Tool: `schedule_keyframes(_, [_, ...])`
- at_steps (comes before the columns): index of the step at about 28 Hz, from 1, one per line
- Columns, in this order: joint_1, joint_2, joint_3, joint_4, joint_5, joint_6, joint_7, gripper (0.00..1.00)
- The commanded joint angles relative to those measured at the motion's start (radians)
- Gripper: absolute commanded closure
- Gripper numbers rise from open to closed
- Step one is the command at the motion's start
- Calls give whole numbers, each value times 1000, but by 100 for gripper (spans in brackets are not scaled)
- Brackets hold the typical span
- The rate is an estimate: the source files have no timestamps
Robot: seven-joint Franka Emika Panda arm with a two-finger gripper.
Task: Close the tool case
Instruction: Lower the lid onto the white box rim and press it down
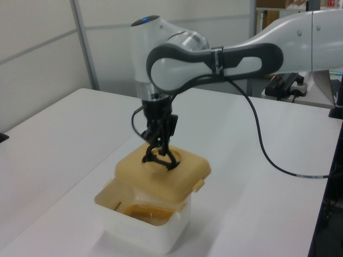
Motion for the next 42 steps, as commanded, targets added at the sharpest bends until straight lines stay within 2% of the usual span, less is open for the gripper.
schedule_keyframes(1, [59, -4, -11, -34, -3, 79, 77, 100])
schedule_keyframes(11, [82, 27, -8, -25, -12, 133, 106, 100])
schedule_keyframes(19, [82, 33, -11, -23, -24, 134, 54, 100])
schedule_keyframes(25, [79, 52, -11, -20, -24, 134, -39, 100])
schedule_keyframes(29, [79, 75, -11, 4, -29, 134, -47, 100])
schedule_keyframes(40, [79, 78, -11, 4, -41, 153, -47, 100])
schedule_keyframes(41, [79, 79, -11, 6, -40, 153, -47, 90])
schedule_keyframes(42, [79, 78, -11, 4, -35, 153, -47, 46])
